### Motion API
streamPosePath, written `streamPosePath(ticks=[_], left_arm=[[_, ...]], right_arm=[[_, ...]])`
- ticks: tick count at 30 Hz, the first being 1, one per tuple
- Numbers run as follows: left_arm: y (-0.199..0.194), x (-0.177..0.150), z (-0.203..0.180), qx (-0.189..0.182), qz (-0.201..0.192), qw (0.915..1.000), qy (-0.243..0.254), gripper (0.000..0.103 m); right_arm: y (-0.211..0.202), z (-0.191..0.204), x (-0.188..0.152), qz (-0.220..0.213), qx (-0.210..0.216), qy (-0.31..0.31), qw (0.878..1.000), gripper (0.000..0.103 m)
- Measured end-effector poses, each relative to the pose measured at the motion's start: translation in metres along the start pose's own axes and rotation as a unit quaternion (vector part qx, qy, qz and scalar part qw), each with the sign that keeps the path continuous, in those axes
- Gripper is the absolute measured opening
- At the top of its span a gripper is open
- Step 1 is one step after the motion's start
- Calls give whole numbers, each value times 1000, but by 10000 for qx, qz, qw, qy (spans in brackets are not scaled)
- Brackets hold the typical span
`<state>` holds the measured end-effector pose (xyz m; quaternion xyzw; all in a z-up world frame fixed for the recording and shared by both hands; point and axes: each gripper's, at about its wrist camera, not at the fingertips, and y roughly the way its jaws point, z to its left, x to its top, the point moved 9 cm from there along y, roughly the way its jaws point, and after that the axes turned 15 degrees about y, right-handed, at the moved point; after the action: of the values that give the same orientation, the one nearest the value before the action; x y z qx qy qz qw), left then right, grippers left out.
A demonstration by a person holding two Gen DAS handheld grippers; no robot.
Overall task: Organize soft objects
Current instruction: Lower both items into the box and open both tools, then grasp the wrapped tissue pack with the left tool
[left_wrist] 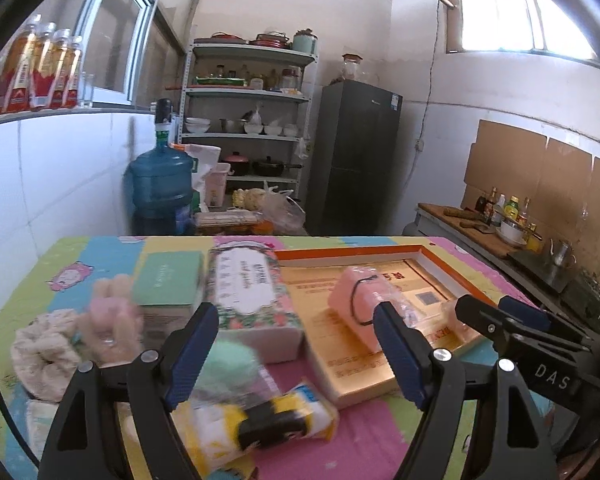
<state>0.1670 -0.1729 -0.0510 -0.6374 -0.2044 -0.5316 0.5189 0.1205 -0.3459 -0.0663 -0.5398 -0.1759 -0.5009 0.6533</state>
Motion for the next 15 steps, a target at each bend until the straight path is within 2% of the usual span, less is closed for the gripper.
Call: streamPosePath(ticks=[2,15], left_arm=[[-8,-4,10,62,-20,10000,-27,93],[-52,-42,91,554,42,9979,-325,93]], right_arm=[[-2,10,-4,8,33,-49,10000,75],[-11,86,-42,146,369,-468,9981,76]])
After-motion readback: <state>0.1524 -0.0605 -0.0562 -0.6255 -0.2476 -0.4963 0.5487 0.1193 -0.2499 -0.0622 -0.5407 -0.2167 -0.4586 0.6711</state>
